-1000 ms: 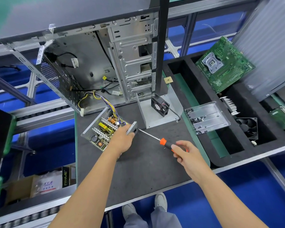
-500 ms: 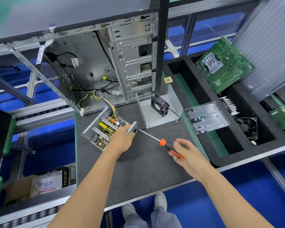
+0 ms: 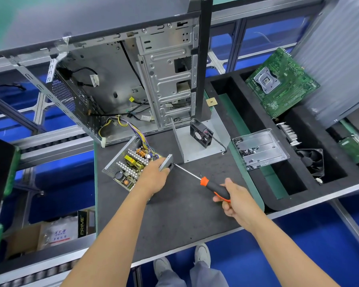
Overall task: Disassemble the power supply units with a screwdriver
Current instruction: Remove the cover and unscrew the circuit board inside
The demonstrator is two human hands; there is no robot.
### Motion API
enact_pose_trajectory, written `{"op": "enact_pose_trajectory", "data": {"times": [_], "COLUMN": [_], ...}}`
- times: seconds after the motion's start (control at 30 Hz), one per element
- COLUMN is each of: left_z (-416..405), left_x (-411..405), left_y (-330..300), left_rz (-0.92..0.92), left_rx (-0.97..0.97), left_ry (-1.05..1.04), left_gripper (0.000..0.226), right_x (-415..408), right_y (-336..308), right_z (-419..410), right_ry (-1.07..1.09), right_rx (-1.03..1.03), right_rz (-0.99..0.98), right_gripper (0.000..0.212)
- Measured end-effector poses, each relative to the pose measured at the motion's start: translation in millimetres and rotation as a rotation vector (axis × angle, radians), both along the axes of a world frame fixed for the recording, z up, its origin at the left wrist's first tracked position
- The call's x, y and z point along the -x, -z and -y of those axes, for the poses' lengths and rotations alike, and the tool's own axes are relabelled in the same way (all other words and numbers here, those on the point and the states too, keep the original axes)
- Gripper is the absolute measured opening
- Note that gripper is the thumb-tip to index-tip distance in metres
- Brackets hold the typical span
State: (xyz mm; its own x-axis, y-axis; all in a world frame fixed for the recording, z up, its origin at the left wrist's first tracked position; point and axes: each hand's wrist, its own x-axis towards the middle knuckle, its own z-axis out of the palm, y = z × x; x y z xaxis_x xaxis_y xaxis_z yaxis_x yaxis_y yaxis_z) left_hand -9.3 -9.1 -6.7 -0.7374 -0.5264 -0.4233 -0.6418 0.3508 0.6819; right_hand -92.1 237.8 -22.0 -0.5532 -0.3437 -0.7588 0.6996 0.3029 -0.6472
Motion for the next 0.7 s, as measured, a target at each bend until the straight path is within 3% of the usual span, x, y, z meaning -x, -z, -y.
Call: {"op": "enact_pose_trajectory", "data": {"times": [0.07, 0.17, 0.23, 0.33, 0.4, 0.5, 0.6, 0.7], "left_z": [0, 0, 0, 0, 0, -1, -1, -1], "left_x": [0, 0, 0, 0, 0, 0, -1, -1], "left_y": [0, 0, 0, 0, 0, 1, 0, -1], "left_rz": [0.0, 0.005, 0.006, -0.002, -0.009, -0.012, -0.011, -0.011], "left_rx": [0.001, 0.005, 0.003, 0.002, 0.01, 0.014, 0.01, 0.006], "left_ry": [-0.002, 0.001, 0.001, 0.004, 0.01, 0.014, 0.013, 0.012], "left_gripper": [0.035, 0.036, 0.035, 0.033, 0.031, 0.029, 0.03, 0.03], "right_x": [1, 2, 3, 8, 9, 10, 7, 1], "right_y": [4, 4, -4, -11, -10, -4, -7, -9], "right_z": [-3, -6, -1, 3, 0, -9, -9, -1], "right_ry": [0.055, 0.183, 0.218, 0.074, -0.053, 0.05, 0.122, 0.004], "right_rx": [0.045, 0.203, 0.228, -0.022, -0.101, 0.129, 0.253, 0.047], "right_rz": [-0.1, -0.104, -0.03, 0.025, -0.007, -0.028, 0.094, 0.137], "right_gripper": [0.016, 0.042, 0.045, 0.063, 0.053, 0.027, 0.031, 0.05]}}
